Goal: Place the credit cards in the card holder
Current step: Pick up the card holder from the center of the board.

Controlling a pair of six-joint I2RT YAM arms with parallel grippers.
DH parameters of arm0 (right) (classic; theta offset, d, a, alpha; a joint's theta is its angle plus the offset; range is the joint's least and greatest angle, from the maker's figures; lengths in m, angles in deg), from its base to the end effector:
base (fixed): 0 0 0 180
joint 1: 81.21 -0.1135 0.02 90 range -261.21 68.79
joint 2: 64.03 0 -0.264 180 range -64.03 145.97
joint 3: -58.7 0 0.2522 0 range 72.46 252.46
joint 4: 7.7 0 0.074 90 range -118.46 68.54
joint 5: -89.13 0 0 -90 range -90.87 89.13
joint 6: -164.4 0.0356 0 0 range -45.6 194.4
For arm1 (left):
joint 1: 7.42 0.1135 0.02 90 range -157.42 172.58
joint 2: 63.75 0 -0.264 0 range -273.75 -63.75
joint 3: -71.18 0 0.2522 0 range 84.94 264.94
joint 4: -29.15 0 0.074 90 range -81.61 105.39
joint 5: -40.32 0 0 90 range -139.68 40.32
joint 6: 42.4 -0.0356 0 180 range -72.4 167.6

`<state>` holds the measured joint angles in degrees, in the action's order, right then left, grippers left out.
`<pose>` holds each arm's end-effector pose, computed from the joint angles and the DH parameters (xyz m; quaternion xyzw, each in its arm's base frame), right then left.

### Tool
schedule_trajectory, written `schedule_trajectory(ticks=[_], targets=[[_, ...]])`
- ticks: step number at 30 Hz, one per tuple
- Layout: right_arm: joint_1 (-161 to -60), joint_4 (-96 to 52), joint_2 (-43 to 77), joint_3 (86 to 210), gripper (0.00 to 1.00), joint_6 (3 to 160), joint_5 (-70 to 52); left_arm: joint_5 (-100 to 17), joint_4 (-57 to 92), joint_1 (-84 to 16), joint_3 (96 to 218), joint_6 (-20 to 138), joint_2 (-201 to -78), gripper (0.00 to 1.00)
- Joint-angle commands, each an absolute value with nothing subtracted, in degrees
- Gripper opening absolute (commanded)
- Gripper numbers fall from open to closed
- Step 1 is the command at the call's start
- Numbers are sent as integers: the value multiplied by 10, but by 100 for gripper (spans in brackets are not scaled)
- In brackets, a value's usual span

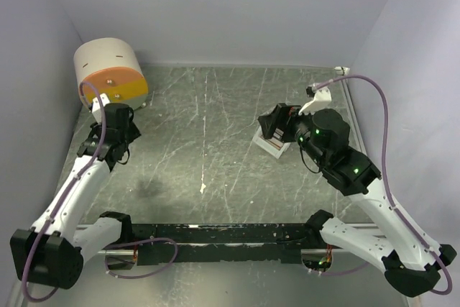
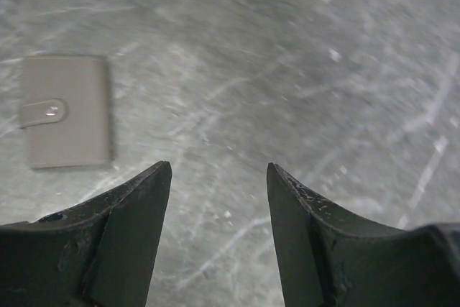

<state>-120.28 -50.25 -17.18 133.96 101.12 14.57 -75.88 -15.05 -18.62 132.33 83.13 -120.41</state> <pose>0.1351 0.0975 0.3996 -0.0020 0.7860 0.2418 0.5690 0.2069 -0.0249 0.2861 -0.2799 0.8416 0.0242 0.4613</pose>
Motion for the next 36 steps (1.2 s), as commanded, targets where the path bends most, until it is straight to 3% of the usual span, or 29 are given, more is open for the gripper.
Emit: schedule_trajectory(ticks=[1, 6, 11, 14, 18, 36], targets=[[-1201, -505, -153, 1385, 100, 981, 140, -875, -146, -132, 1339, 902, -1236, 66], [-1201, -526, -126, 1422, 100, 973, 152, -836, -125, -8, 1317, 969, -1272, 67], [-1200, -540, -109, 1454, 99, 980, 142, -840, -126, 20, 1315, 1023, -1295, 65], [-1201, -531, -111, 1449, 98, 987, 129, -776, -54, 59, 1288, 1006, -1315, 66], [-1200, -535, -107, 1457, 97, 973, 117, -729, -95, 101, 1332, 1012, -1402, 64], [-1201, -593, -133, 1474, 97, 929, 159, -704, -91, 147, 1331, 1003, -1512, 68]])
